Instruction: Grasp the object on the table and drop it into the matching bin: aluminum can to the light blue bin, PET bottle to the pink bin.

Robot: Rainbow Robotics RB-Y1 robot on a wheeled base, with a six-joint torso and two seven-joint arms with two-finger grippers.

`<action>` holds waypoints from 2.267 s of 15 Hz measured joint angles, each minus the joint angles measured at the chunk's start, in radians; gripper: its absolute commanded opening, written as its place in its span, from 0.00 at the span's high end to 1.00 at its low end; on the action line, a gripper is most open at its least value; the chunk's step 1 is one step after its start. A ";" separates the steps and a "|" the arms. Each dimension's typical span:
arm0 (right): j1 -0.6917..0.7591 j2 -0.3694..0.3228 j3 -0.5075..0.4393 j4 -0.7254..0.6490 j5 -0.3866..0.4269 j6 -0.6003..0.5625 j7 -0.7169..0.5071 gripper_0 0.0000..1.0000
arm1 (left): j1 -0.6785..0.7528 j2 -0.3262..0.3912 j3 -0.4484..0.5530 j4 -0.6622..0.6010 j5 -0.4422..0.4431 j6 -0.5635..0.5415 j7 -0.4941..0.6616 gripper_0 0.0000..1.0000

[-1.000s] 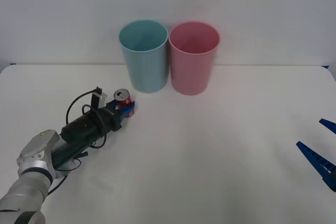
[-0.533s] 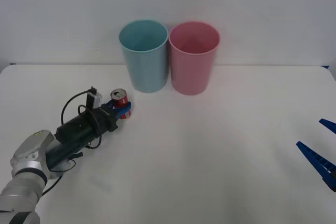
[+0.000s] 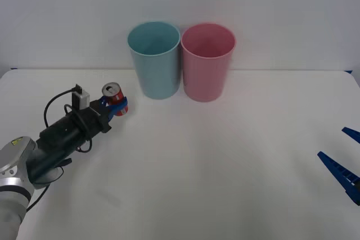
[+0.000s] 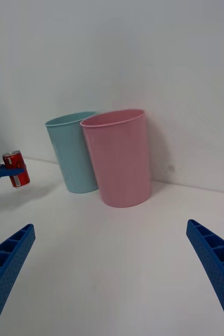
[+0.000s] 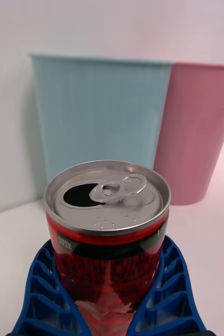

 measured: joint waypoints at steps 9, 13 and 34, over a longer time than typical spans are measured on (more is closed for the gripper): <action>0.000 0.000 0.000 0.000 0.000 0.000 0.000 0.00 | 0.091 0.069 0.039 -0.463 -0.074 0.013 0.367 1.00; 0.000 0.000 0.000 0.000 0.000 0.000 0.000 0.00 | 0.089 0.079 0.051 -0.645 -0.175 0.081 0.614 1.00; 0.000 0.000 0.000 0.000 0.000 0.000 0.000 0.00 | -0.508 0.029 -0.142 -0.066 -0.496 0.313 0.749 1.00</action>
